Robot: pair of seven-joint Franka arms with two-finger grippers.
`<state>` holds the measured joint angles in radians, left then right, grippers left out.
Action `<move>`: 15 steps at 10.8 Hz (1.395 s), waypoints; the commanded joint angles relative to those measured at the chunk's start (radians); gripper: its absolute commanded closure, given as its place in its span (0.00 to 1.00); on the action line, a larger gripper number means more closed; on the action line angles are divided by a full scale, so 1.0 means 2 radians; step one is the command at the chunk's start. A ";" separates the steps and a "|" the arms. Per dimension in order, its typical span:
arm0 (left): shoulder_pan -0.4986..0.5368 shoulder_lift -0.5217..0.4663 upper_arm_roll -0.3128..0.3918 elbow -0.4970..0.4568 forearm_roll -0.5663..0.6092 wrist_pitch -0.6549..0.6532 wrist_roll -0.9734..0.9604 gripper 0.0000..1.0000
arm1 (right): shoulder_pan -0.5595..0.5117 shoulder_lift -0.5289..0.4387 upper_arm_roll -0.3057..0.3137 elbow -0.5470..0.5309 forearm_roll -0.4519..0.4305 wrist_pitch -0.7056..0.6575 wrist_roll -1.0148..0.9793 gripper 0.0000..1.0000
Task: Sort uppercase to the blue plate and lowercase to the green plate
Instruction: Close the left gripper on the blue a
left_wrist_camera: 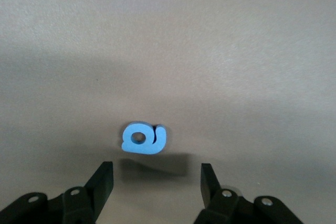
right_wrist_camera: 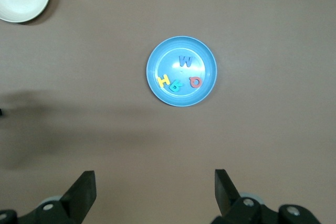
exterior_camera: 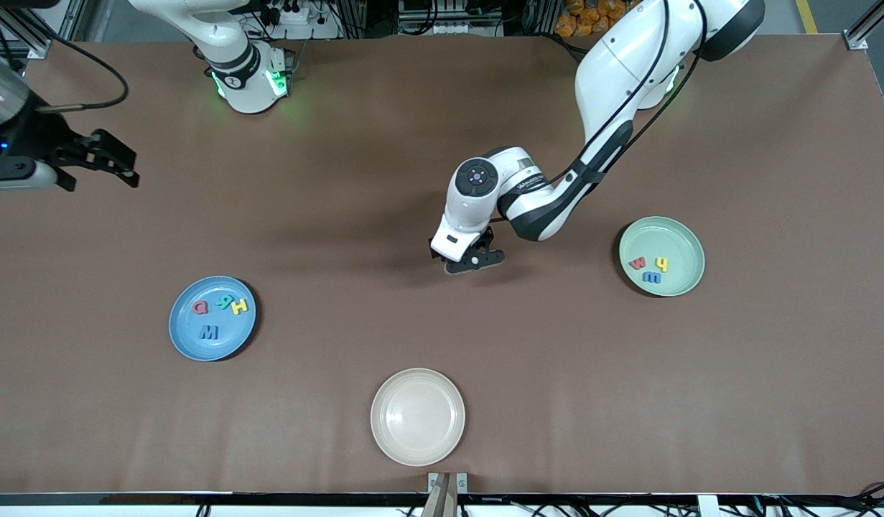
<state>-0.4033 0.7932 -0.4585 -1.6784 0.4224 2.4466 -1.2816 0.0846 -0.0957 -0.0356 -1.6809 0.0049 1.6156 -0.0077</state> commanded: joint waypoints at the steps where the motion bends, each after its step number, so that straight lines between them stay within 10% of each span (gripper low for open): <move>1: -0.002 0.007 0.006 0.007 0.027 0.002 0.006 0.25 | -0.019 0.011 0.001 0.040 0.012 -0.041 -0.018 0.00; 15: -0.003 0.008 0.017 0.007 0.054 -0.009 0.043 0.50 | -0.007 0.062 -0.008 0.075 0.027 -0.068 -0.028 0.00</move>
<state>-0.4034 0.8029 -0.4380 -1.6758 0.5064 2.4378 -1.2080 0.0665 0.0168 -0.0443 -1.5607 0.0371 1.5018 -0.0497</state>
